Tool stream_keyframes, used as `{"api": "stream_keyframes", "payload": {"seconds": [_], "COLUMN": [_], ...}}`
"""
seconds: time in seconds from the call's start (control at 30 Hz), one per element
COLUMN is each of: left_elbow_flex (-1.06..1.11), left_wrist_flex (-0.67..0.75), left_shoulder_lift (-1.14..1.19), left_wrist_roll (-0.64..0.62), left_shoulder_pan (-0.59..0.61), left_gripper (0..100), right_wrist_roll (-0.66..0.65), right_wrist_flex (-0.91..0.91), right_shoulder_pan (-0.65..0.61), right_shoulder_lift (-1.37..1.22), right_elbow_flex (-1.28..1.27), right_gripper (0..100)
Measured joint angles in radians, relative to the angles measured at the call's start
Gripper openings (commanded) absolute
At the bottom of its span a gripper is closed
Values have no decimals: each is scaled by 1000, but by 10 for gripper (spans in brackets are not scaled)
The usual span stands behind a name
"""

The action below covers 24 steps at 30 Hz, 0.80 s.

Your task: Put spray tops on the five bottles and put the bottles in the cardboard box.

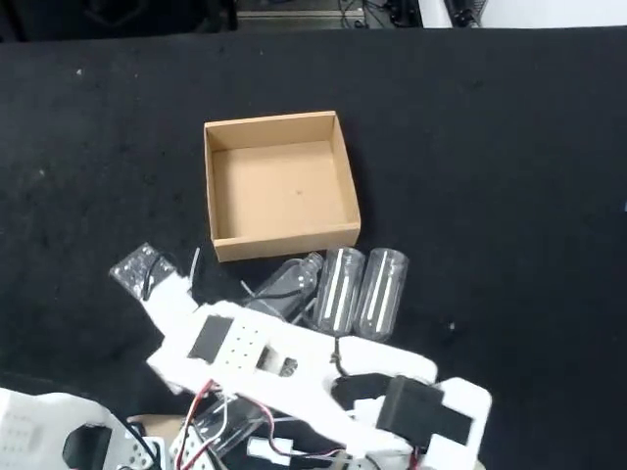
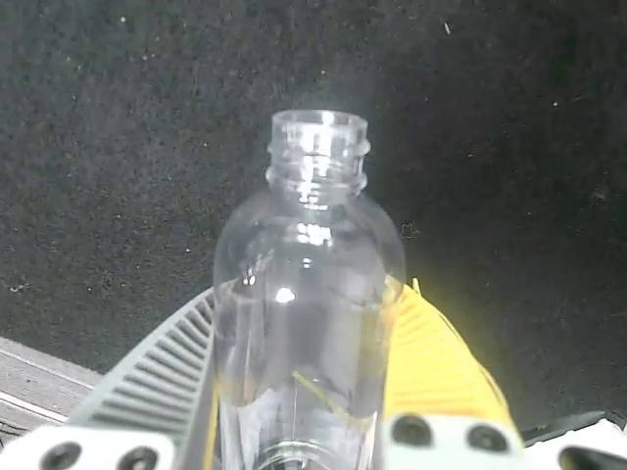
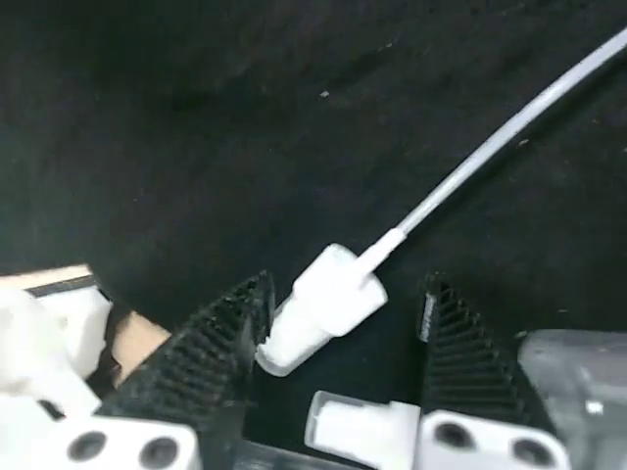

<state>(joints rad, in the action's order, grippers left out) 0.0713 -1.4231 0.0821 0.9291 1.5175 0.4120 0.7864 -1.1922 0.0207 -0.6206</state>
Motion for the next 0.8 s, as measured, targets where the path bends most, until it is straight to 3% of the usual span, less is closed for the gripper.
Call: {"api": "stream_keyframes", "payload": {"seconds": [0.23,0.37,0.5,0.8], "left_elbow_flex": [0,0,0,0], "left_wrist_flex": [0,0,0,0], "left_shoulder_lift": [0,0,0,0], "left_wrist_roll": [0,0,0,0], "left_shoulder_pan": [0,0,0,0], "left_gripper": [30,30,30,30], "right_wrist_roll": [12,12,12,-107], "right_wrist_flex": [-6,-6,-6,54], "right_shoulder_pan": [-8,-9,-6,20], "right_shoulder_lift": [-77,-86,-86,-35], "right_elbow_flex": [2,2,2,20], "right_gripper": [300,216,15,11]}}
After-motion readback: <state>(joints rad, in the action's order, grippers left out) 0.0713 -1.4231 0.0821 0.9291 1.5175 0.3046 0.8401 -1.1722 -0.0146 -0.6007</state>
